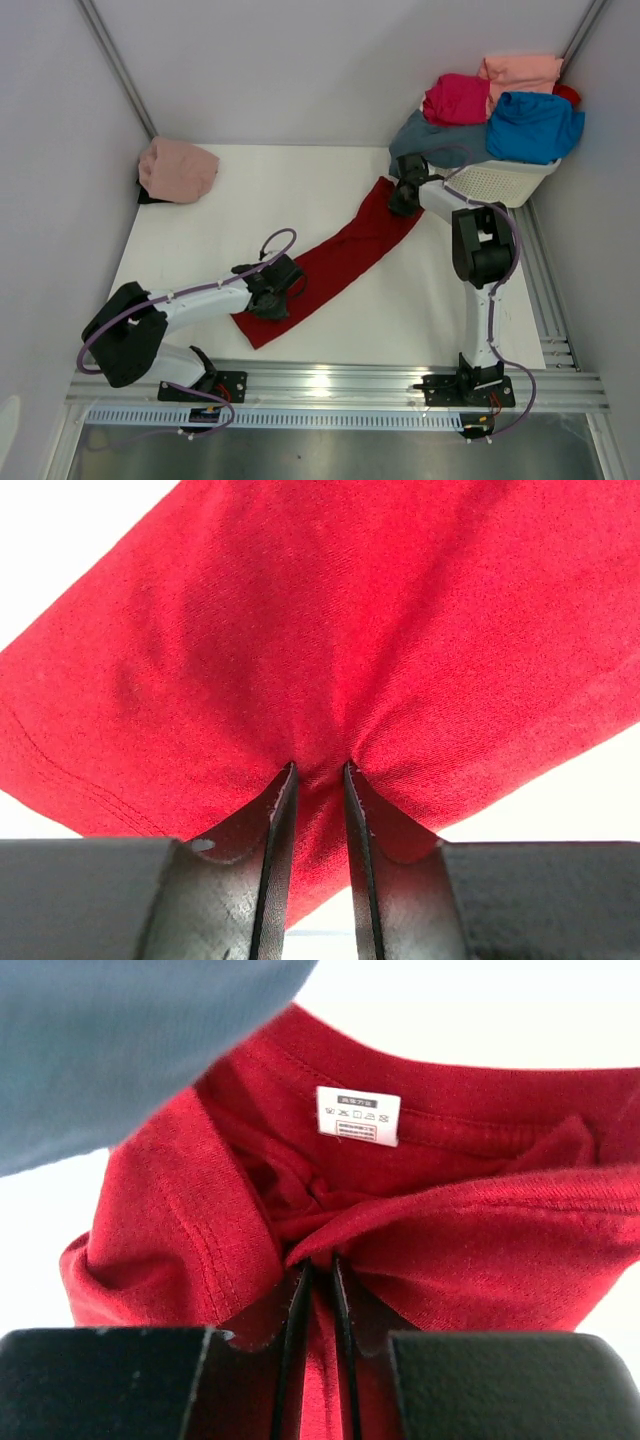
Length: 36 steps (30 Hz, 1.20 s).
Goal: Fold and stack the t-shirts
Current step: Rotate the tshirt 90 degrees
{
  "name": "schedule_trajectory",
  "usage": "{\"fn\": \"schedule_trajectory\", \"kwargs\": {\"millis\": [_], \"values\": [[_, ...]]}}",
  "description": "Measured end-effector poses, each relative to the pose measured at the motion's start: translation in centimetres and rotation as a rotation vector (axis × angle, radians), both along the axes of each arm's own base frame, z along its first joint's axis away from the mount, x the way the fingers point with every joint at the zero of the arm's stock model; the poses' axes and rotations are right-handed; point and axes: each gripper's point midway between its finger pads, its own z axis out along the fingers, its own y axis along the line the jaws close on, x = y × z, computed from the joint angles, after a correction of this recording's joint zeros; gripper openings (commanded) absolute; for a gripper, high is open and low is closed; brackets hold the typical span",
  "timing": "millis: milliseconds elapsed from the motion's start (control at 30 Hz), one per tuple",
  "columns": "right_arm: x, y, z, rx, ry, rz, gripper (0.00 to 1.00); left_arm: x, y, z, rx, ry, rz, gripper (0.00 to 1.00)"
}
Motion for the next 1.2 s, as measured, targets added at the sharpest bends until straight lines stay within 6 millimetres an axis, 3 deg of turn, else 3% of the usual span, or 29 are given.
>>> {"fn": "schedule_trajectory", "kwargs": {"millis": [133,267,467,867,1067,1200], "values": [[0.7,2.7,0.0,0.042,0.043,0.040,0.18,-1.1,-0.6,0.0,-0.015,0.040,-0.032,0.29],[4.6,6.7,0.4,0.139,-0.033,0.168,0.19,-2.6,-1.7,-0.1,-0.033,0.081,-0.090,0.30],[7.1,9.3,0.7,0.211,-0.083,0.266,0.20,-5.5,-4.6,-0.2,-0.036,0.138,-0.237,0.32],[8.8,15.2,0.9,0.253,-0.186,0.438,0.28,-10.8,-9.1,0.4,-0.086,0.282,-0.432,0.33],[9.9,15.7,1.3,0.280,-0.243,0.463,0.32,-10.7,-10.4,3.5,-0.127,0.252,-0.450,0.35],[10.3,14.9,2.1,0.252,-0.283,0.473,0.34,-9.0,-10.6,8.2,-0.194,0.107,-0.427,0.37]]}}
